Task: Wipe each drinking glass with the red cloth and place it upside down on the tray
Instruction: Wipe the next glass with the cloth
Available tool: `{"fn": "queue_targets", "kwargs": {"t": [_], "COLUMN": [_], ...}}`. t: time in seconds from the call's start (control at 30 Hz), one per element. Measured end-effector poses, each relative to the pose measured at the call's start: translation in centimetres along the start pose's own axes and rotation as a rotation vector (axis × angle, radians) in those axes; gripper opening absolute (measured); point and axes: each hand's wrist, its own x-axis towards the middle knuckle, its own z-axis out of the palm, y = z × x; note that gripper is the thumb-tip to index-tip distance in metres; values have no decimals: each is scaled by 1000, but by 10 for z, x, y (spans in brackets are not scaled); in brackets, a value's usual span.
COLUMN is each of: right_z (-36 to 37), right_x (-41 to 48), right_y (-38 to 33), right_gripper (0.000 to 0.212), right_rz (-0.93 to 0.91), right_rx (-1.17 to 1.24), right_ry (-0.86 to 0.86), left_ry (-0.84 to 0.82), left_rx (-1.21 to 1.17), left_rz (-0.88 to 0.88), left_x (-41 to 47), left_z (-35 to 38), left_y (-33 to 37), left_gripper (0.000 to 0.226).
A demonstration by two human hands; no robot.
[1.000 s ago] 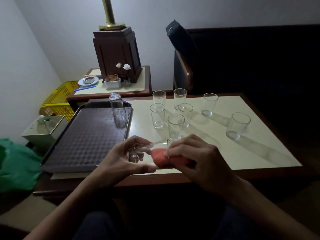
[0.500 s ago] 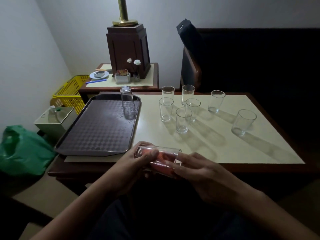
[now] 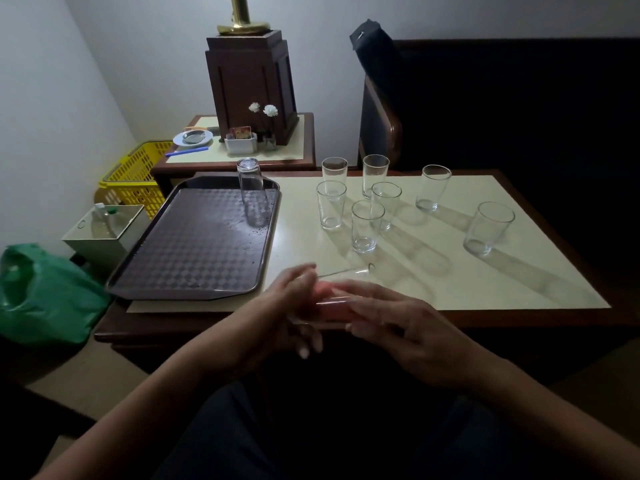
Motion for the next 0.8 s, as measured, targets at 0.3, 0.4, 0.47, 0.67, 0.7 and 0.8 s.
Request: {"fn": "queue_targets", "kwargs": {"t": [0.3,0.4,0.47,0.67,0.7,0.8], "right_z": [-2,-4,-5,-5,-5,-3], "right_x": [-4,-3,-5,-7,-8,-5], "right_y": [-6,-6,-2,-12,-14,-15], "right_gripper": [43,42,44,52,49,43], "right_rz": [309,136,-31,166,210,230], "right_rx": [512,294,11,284,373,446], "right_ry": [-71,17,55,-60,-82,-29], "left_ry": [69,55,-22,28,13,-19], "left_rx": [92,37,-203,-108,-34,55], "left_rz": [366,242,35,231,290,330], "left_x": [-5,-5,-3,-6,-8,-9], "left_z": [-2,4,11,6,4,5], "left_y": [2,3,7,1,4,5], "left_gripper": [52,56,43,41,43,47]}}
